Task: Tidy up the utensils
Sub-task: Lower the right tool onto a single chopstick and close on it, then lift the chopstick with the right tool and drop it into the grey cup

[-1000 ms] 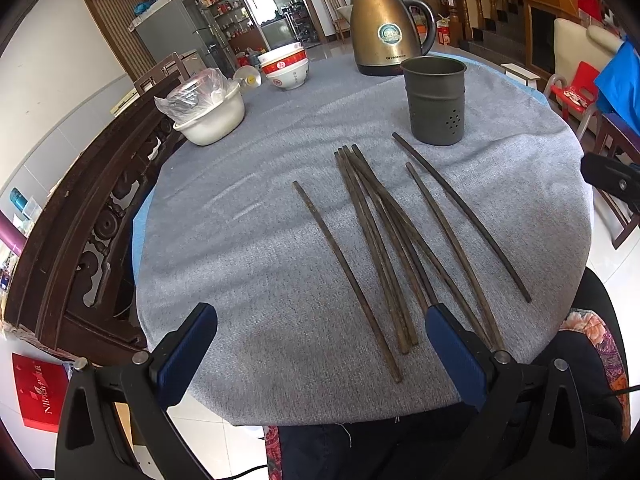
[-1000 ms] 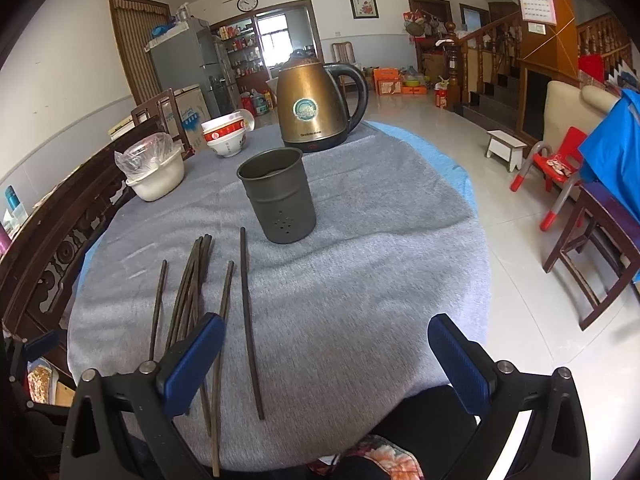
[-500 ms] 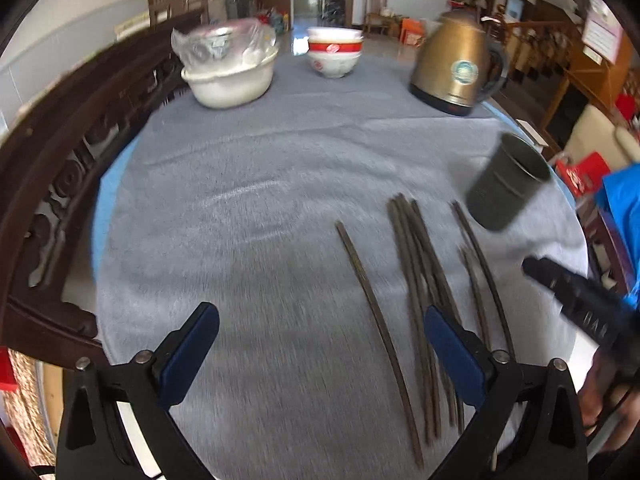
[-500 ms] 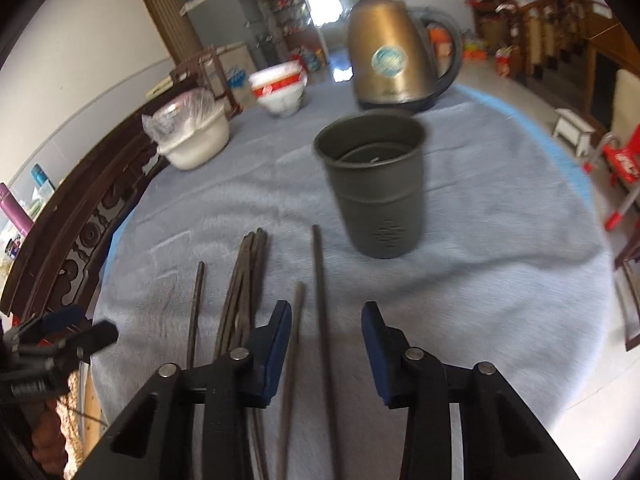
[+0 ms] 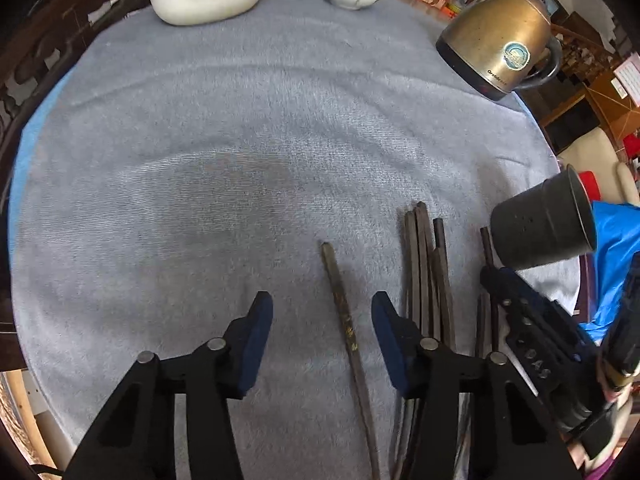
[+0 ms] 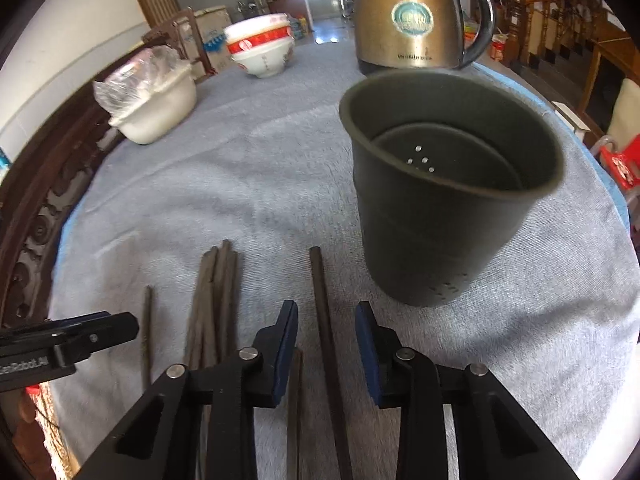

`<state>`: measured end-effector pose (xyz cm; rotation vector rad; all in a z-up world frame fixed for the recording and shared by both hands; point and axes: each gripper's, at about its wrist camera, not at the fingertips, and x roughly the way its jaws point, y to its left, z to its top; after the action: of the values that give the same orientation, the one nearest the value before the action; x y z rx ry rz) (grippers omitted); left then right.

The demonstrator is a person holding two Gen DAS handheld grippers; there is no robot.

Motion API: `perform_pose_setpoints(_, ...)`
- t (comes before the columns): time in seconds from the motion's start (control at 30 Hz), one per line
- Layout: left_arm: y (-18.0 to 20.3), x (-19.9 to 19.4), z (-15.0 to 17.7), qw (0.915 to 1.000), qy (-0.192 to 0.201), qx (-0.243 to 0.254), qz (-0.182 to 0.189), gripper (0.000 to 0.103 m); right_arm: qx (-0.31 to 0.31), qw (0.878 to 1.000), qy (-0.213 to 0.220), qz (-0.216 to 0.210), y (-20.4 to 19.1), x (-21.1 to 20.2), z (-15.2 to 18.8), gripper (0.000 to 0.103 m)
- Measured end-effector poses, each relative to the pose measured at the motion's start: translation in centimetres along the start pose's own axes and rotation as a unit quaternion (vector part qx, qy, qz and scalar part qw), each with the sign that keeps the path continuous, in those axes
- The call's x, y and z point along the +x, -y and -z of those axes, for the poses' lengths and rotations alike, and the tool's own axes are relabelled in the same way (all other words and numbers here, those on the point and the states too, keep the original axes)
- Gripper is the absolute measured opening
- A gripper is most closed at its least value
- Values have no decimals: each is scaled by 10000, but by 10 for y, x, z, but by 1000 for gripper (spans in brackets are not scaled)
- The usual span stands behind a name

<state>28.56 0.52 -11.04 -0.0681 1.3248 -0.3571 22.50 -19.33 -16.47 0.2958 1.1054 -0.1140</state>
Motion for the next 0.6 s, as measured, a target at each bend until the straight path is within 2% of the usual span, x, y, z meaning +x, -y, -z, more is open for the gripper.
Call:
perform_pose_setpoints(0.1,-1,11,-7,9997,-206,-68,87,48,9,9999,-59,143,-1,6,-3,19)
perform_pose_setpoints(0.2,0,19,-10,9993,-324,-114,177,45,87,9999,-89,42,0,9,-5,8)
perform_pose_setpoints(0.3,0,21,-15,9992,-306,-172,197,36,64,10000,-12,29,0,5,-6,7)
perform_pose_setpoints(0.4,-2,26,-19,9990,-307,-199,242,9,11,9996,239,-122,0,-10,-6,7)
perform_pose_setpoints(0.5,-3,27,-20,9988,-275,-232,336,9,-67,9984,501,-268,-4,-31,-5,7)
perform_pose_setpoints(0.6,-2,6,-14,9990,26,-244,376,8,-109,9953,838,-477,0,-60,-2,7)
